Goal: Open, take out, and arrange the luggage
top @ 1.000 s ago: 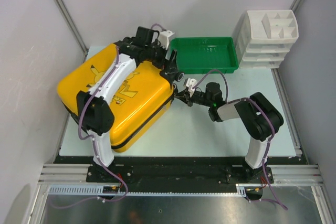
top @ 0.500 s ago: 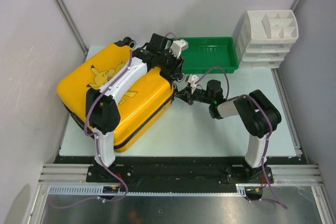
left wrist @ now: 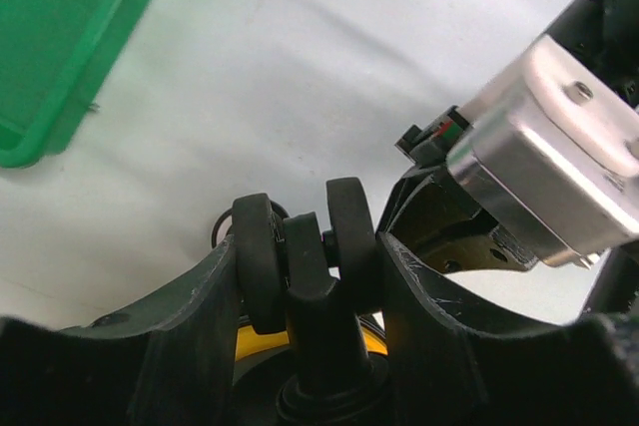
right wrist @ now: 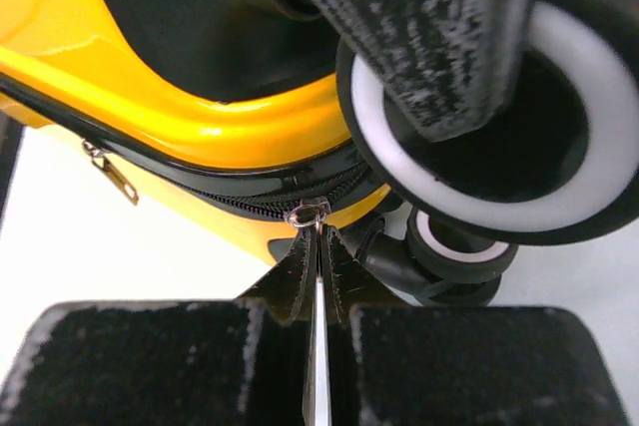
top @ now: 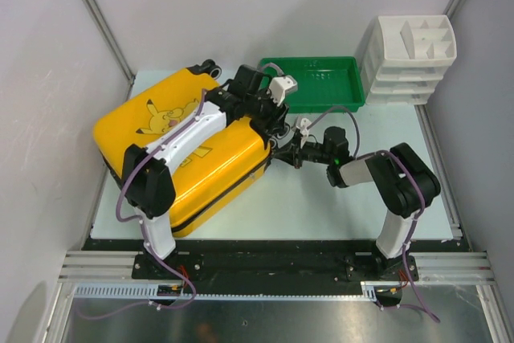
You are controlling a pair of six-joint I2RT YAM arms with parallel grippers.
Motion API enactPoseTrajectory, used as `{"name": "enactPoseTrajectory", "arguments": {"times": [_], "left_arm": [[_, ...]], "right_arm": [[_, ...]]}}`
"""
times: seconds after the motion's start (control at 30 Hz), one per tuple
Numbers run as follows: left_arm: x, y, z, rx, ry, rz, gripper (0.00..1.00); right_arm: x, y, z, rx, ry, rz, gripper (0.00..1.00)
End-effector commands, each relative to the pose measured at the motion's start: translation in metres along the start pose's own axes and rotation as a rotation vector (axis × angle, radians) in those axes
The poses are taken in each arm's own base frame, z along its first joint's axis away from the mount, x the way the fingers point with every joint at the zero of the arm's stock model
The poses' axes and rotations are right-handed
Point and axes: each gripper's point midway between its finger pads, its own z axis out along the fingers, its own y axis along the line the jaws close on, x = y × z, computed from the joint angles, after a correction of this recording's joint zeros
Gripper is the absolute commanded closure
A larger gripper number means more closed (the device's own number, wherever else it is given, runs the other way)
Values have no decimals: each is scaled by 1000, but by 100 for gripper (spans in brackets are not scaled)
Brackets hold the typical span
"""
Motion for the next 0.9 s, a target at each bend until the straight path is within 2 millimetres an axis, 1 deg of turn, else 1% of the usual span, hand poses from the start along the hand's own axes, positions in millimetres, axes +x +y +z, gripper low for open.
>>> {"name": "enactPoseTrajectory", "arguments": {"times": [0.0, 0.03, 0.07, 0.1, 0.17, 0.27, 0.3, 0.33, 0.37, 0.43, 0.57, 0.67, 0.7, 0.77, 0.8, 0.87], "left_arm": [[48, -79, -24, 294, 136, 27, 100], [50, -83, -25, 302, 137, 28, 100], [54, -86, -26, 314, 141, 34, 100], [54, -88, -29, 318, 137, 42, 100], [59, -93, -30, 336, 142, 53, 100], [62, -105, -33, 367, 143, 73, 100], [65, -107, -32, 368, 150, 77, 100], [66, -112, -31, 375, 154, 85, 100], [68, -113, -31, 382, 158, 89, 100], [68, -119, -32, 405, 155, 89, 100], [69, -125, -34, 432, 146, 100, 100], [66, -128, -36, 448, 131, 115, 100], [66, -129, -37, 453, 130, 116, 100], [68, -132, -37, 469, 131, 116, 100], [69, -133, -38, 473, 129, 122, 100], [76, -134, -39, 479, 137, 130, 100]], "right_arm": [[-17, -33, -39, 231, -49, 20, 100], [-21, -31, -43, 233, -58, 10, 100], [-18, -30, -44, 236, -54, 9, 100], [-17, -33, -48, 245, -54, 5, 100], [-12, -38, -48, 244, -53, -13, 100], [-13, -45, -45, 235, -66, -34, 100], [-14, -48, -45, 232, -67, -16, 100], [-21, -54, -44, 225, -80, -15, 100], [-20, -54, -42, 200, -82, 12, 100], [-23, -60, -41, 199, -89, 14, 100], [-28, -70, -32, 182, -110, 13, 100], [-34, -71, -24, 156, -131, 7, 100], [-32, -71, -20, 150, -136, 25, 100], [-35, -72, -14, 141, -150, 31, 100], [-37, -76, -10, 141, -163, 34, 100], [-42, -74, -1, 125, -183, 62, 100]]}}
